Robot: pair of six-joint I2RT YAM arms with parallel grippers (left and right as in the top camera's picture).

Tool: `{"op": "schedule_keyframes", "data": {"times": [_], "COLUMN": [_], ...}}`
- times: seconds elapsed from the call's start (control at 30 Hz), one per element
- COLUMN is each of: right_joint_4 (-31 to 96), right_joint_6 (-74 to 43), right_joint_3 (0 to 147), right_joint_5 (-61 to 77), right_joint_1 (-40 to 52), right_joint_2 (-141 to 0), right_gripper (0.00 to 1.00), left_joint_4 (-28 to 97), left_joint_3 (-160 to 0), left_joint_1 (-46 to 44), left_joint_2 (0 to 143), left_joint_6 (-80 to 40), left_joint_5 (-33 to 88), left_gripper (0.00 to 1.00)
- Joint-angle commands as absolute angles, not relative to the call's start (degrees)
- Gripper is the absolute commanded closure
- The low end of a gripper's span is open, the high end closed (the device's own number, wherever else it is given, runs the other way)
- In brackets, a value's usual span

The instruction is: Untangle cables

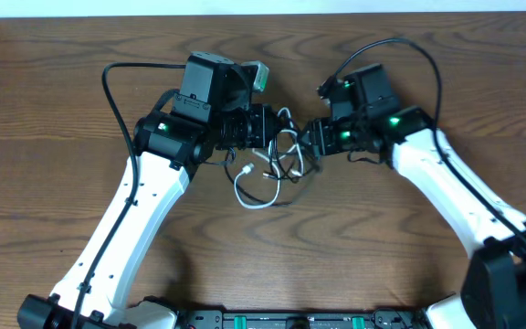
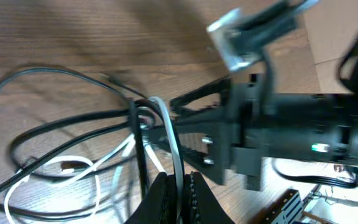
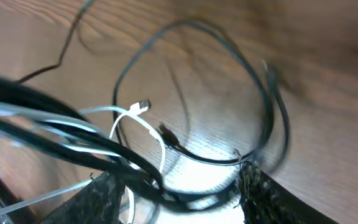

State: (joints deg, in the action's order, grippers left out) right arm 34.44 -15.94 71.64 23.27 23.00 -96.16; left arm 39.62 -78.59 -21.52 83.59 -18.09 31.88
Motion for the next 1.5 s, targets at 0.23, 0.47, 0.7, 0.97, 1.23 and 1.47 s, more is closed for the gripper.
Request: {"op": "schedule_keyframes", "data": {"times": [0.23, 0.47, 0.7, 0.97, 1.23, 1.47], "right_joint_4": [31.99, 30.74, 30.83, 30.81, 28.99, 28.71], "right_joint_6": [-22.72, -18.37, -9.41, -7.57, -7.57, -7.57], "right_joint_3": [72.14, 72.16, 72.16, 72.16, 72.16, 72.14], "right_joint_5": [20.49, 27.46, 34.57, 35.55, 35.40, 34.00], "right_joint_1": [23.53, 23.79, 23.66, 23.66, 23.73, 23.75], "right_joint_2": [-99.79, -99.74, -99.66, -99.66, -99.66, -99.68], "right_gripper": [0.47, 0.46, 0.42, 0.39, 0.34, 0.33], "left_joint_4": [39.35, 39.35, 39.35, 39.35, 39.35, 39.38], "left_joint_3": [-79.81, -79.79, -79.79, -79.79, -79.79, -79.79], "left_joint_1": [-21.43, -21.43, -21.43, -21.43, -21.43, -21.45], "left_joint_2": [83.35, 83.35, 83.37, 83.42, 83.46, 83.46], "left_joint_6": [-18.31, -17.67, -17.67, -17.67, -17.67, -17.69], "left_joint_5": [34.09, 32.53, 31.88, 31.90, 31.90, 31.92], "left_gripper": [0.93, 0.93, 0.93, 0.93, 0.93, 0.93]}}
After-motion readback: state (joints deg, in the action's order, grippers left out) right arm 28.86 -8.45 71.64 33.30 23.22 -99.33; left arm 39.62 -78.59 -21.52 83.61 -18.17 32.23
